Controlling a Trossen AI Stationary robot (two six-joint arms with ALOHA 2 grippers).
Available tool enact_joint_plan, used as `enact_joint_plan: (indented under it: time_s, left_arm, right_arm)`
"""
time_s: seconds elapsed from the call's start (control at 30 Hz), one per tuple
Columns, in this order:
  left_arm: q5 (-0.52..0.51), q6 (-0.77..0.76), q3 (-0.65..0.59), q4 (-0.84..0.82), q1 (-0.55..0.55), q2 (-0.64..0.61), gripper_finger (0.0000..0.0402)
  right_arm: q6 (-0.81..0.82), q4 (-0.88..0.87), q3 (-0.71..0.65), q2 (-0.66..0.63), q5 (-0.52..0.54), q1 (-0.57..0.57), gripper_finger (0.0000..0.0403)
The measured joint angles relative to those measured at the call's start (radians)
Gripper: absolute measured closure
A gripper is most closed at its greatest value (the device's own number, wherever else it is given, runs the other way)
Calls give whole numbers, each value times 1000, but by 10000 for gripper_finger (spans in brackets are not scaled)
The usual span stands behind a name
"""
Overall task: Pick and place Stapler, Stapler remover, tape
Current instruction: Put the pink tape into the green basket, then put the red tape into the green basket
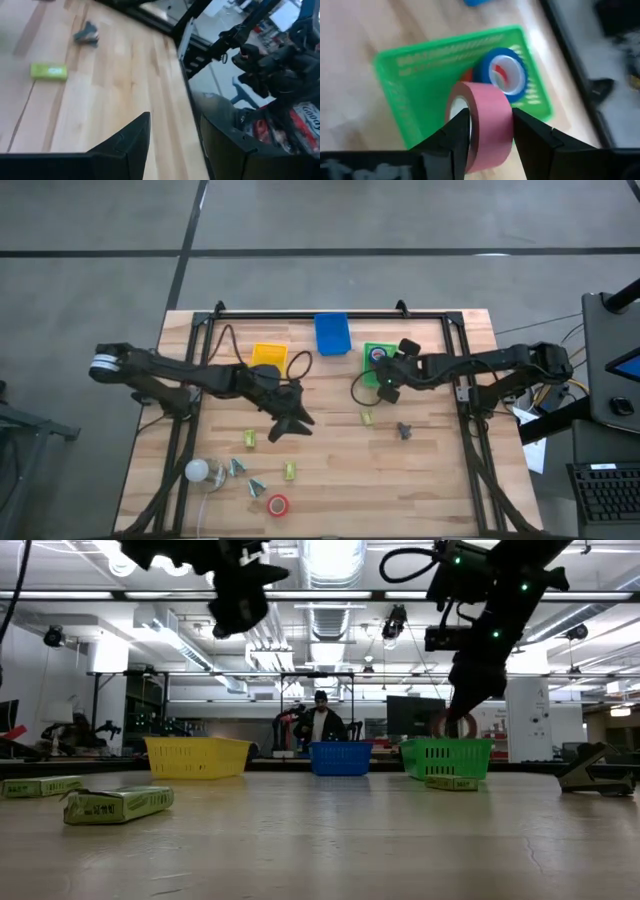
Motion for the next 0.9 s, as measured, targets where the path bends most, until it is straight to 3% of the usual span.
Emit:
enact_joint_plan:
  time_s: [0.1, 0.23, 0.5, 0.8, 0.9]
  left_arm:
    - [-60, -36, -31, -87, -25, -52, 223]
    - [-190, -75, -72, -185, -73, -123, 223]
    - [-309, -172, -179, -194, -146, -213, 223]
    - [-327, -230, -237, -197, -164, -230, 223]
    - [-327, -232, -241, -195, -166, -230, 223]
  right_arm:
    - [-25, 44, -5, 1, -67, -16, 272]
    - [-30, 47, -7, 1, -38, -22, 279]
    - [-74, 59, -15, 1, -33, -48, 278]
    - [-76, 77, -18, 1, -33, -61, 208]
    - [-94, 77, -18, 1, 18, -60, 176]
